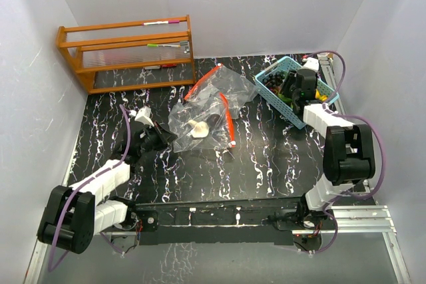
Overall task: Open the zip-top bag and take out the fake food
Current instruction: Place the fake vegetable in the bin.
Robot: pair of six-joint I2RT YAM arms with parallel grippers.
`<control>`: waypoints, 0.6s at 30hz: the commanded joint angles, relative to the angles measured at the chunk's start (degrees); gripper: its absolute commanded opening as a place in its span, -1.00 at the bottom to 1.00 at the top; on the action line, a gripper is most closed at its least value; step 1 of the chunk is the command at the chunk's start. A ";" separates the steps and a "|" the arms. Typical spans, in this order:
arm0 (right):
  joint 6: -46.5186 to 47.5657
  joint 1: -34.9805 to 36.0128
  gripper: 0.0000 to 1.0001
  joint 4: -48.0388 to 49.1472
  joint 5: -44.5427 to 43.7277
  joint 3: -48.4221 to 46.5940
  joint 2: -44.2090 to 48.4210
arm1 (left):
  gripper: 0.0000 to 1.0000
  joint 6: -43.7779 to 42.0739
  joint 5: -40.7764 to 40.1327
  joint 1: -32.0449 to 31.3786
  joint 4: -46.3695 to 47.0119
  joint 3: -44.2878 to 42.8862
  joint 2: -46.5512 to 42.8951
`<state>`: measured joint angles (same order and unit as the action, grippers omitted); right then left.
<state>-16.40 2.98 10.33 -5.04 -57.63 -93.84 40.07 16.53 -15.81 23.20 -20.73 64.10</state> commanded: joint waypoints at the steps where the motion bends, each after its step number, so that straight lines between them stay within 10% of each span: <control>1: 1.05 -3.58 -0.50 1.21 -2.71 -4.36 -1.54 | -1.00 -0.12 0.61 0.39 0.37 0.15 -0.53; 5: -0.23 -5.57 -0.40 -0.94 -0.42 -7.30 -3.68 | -1.00 0.37 2.34 0.39 2.26 -0.68 2.25; 12: 0.32 -5.62 0.48 -1.54 1.37 -7.13 -2.31 | -1.00 -0.39 2.82 0.36 1.52 -3.35 3.38; 18: 3.19 -3.67 0.53 2.20 3.89 -0.84 6.02 | -1.00 0.42 2.33 0.35 2.68 -1.70 3.27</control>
<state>-16.14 -2.48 7.53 -2.76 -61.41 -96.07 40.14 18.28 -15.70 24.23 -22.02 68.16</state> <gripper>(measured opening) 0.765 0.007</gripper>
